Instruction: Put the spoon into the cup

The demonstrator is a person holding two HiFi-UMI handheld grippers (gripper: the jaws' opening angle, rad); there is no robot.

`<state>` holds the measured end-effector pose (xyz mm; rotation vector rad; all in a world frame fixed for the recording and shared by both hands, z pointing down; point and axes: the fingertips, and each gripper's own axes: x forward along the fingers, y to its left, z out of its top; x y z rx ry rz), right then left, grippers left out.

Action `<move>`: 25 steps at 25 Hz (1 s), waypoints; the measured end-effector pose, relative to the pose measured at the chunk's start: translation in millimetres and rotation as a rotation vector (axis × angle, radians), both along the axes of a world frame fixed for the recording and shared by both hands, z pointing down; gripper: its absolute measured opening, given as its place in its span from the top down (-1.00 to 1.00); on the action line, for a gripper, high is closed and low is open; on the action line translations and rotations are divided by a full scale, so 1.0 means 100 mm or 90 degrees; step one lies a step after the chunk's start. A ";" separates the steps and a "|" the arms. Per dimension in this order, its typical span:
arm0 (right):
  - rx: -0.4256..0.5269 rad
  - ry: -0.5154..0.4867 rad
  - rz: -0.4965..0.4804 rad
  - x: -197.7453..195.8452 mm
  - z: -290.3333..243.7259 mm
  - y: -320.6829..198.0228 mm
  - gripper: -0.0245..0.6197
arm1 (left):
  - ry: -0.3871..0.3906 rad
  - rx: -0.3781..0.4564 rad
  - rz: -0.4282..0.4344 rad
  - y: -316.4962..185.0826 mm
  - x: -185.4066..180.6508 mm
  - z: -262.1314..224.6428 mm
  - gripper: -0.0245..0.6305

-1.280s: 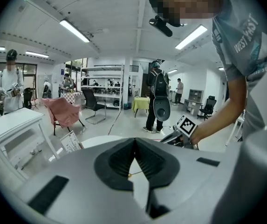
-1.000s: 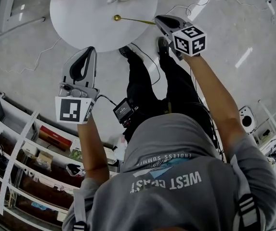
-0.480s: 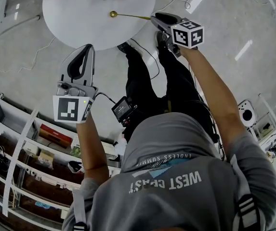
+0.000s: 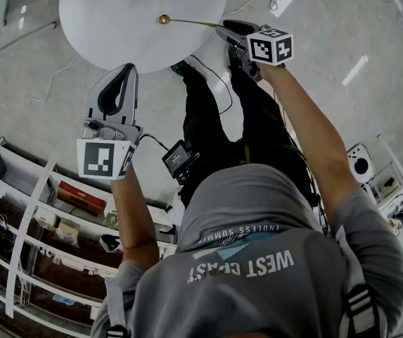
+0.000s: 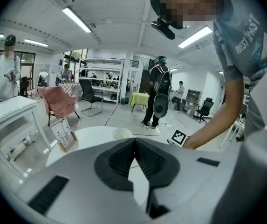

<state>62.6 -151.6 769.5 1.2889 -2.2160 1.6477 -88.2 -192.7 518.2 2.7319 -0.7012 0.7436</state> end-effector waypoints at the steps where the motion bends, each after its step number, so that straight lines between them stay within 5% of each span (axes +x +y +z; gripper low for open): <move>1: -0.001 -0.002 -0.001 -0.01 0.01 0.00 0.55 | 0.000 0.000 0.000 0.00 0.00 0.00 0.91; 9: -0.003 -0.006 -0.015 -0.05 0.01 0.05 0.80 | 0.001 0.002 -0.003 0.02 -0.02 -0.01 0.91; 25: 0.056 -0.060 -0.047 -0.16 -0.54 0.01 0.92 | 0.020 0.037 -0.023 0.02 -0.12 -0.25 0.91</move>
